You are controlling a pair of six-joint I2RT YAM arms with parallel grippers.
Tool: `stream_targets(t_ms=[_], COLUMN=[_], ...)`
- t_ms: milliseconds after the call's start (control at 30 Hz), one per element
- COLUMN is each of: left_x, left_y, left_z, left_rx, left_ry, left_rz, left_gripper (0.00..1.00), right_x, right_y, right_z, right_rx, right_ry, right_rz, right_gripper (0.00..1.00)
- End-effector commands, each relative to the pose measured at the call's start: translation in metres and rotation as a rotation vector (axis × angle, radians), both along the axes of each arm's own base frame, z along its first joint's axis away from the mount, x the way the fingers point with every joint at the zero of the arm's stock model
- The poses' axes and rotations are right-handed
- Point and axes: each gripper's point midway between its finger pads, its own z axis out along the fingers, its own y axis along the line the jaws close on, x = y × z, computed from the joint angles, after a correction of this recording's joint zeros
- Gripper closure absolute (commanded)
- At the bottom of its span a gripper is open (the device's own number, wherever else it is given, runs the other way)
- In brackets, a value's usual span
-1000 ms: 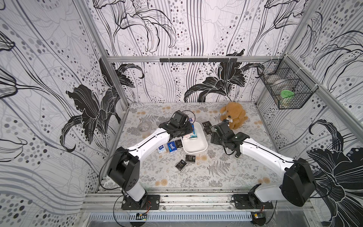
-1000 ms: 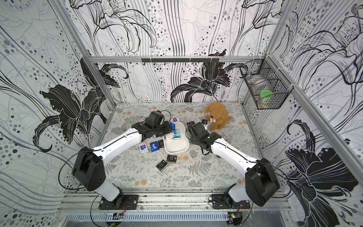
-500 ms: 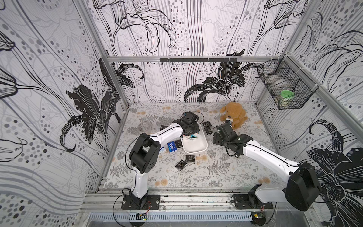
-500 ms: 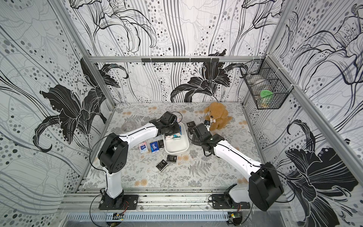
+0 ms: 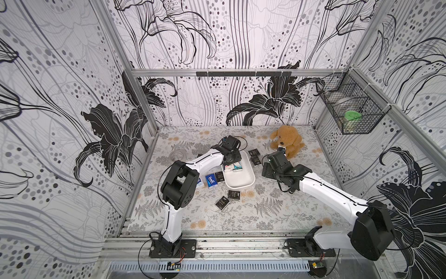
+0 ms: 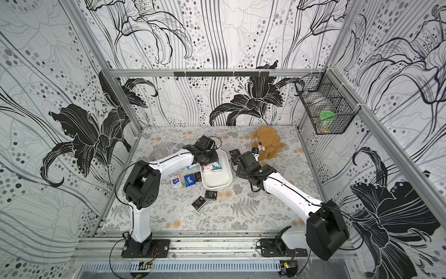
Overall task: Put the pocket tissues into the storage box
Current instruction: Place the pocket tissues in the storage box.
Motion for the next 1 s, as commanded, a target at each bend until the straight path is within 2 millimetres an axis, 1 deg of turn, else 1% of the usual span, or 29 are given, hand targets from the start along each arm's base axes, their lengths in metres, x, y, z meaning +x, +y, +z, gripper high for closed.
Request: stream_targets(t_ms=[0,100,200,267,400,533,600,700,733,767,867,967], left_x=[0.002,0.001,-0.001,-0.002,-0.004,-0.006,-0.008,-0.012,-0.012,-0.014,-0.021,-0.032], left_y=[0.008,0.011,0.015,0.017,0.027,0.053,0.069,0.097,0.105,0.113,0.137,0.159], left_z=[-0.007,-0.004,0.005,0.017,0.054,0.08,0.087,0.09,0.092,0.09,0.08,0.068], left_rx=[0.02,0.034,0.048,0.044,0.044,0.043,0.036,0.014,0.001,-0.012,-0.045,-0.053], left_ry=[0.003,0.004,-0.001,-0.019,-0.079,-0.11,-0.113,-0.116,-0.122,-0.12,-0.103,-0.08], left_rz=[-0.007,-0.014,-0.011,-0.014,0.0,0.038,0.059,0.097,0.106,0.116,0.142,0.171], left_gripper=[0.52,0.46,0.44,0.43,0.42,0.41,0.41,0.41,0.41,0.41,0.41,0.41], right_x=[-0.002,-0.001,0.002,0.007,0.02,0.038,0.047,0.06,0.063,0.068,0.079,0.092], right_y=[-0.006,-0.005,0.004,0.016,0.045,0.075,0.09,0.113,0.12,0.128,0.144,0.153], right_z=[0.004,0.004,0.007,0.01,0.017,0.018,0.019,0.02,0.024,0.014,0.007,-0.003], right_rx=[-0.016,-0.013,0.001,0.03,0.098,0.141,0.173,0.228,0.251,0.26,0.293,0.291], right_ry=[0.003,0.005,0.004,0.001,-0.009,0.0,-0.002,0.002,-0.004,0.018,0.035,0.046], right_rz=[-0.01,-0.009,0.024,0.069,0.165,0.24,0.272,0.324,0.34,0.35,0.372,0.366], right_gripper=[0.17,0.17,0.18,0.18,0.19,0.2,0.2,0.2,0.2,0.2,0.22,0.25])
